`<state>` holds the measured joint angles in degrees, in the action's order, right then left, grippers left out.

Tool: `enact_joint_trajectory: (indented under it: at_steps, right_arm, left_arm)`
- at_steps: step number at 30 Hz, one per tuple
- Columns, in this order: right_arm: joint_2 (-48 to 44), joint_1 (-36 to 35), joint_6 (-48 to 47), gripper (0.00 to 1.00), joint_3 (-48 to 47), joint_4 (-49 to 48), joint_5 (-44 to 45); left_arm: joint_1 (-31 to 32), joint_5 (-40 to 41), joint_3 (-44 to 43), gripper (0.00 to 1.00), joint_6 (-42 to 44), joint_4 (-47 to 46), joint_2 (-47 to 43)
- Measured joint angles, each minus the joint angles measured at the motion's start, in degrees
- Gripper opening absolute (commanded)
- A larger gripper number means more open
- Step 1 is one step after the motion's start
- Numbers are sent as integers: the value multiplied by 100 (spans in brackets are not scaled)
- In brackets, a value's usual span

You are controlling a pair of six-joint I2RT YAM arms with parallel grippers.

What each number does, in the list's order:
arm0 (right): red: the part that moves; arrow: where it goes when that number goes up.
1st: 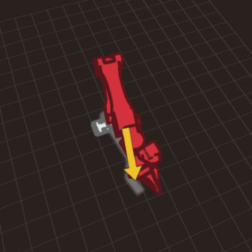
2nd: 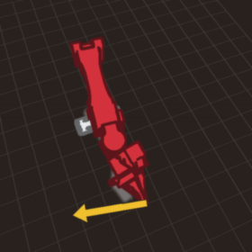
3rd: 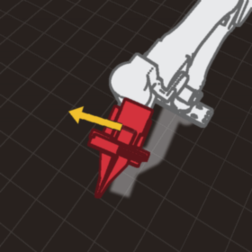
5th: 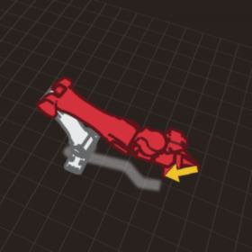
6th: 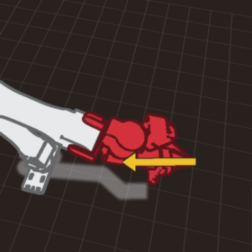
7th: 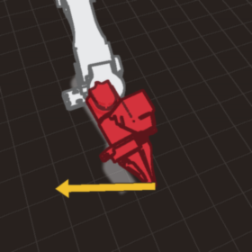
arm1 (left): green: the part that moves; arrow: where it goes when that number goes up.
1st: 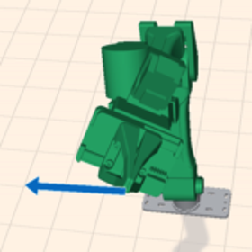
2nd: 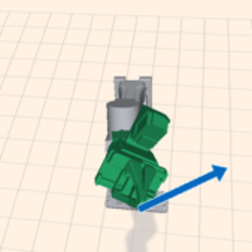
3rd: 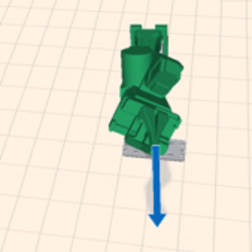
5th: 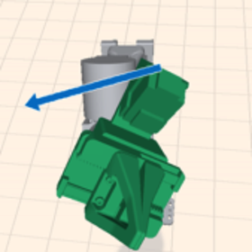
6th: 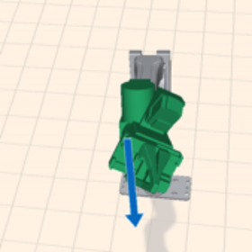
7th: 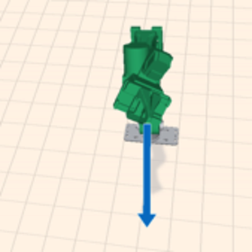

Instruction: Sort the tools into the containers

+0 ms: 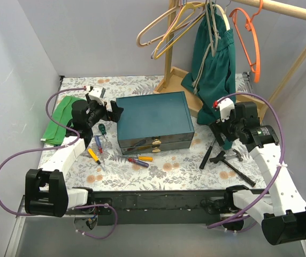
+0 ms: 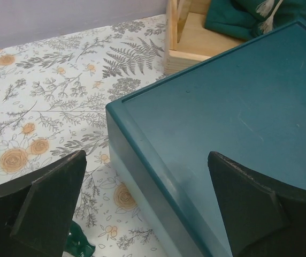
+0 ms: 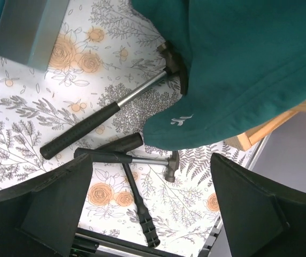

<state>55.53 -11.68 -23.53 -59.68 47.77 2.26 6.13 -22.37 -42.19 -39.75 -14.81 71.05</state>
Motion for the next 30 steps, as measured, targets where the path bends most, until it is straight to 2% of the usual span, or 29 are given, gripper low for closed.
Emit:
enact_joint_trajectory:
  at_steps: [4, 8, 10, 14, 18, 23, 30]
  right_arm:
    - [76, -7, 37, 98, -90, -15, -243]
    - [249, -57, -391, 98, -216, -26, -1510]
    - [376, -243, -439, 95, -245, -186, -2006]
    - [918, -975, -334, 95, -254, -664, -2435]
    - [1390, -1349, -39, 95, -225, -1104, -2472]
    - [1414, -1449, 579, 93, -164, -1589, -2083]
    - [1508, -1467, 1069, 93, -162, -1613, -1482]
  left_arm:
    - [0, -85, -144, 98, -35, -76, 179]
    - [0, -72, -758, 98, -199, -118, 741]
    - [-2, -68, -1174, 98, -275, -66, 1106]
    - [-28, -35, -2057, 98, -533, 157, 1875]
    - [-127, -79, -2450, 98, -791, 269, 2315]
    - [-260, -367, -2516, 98, -1012, 396, 2557]
    - [-264, -688, -2747, 96, -1180, 459, 3014]
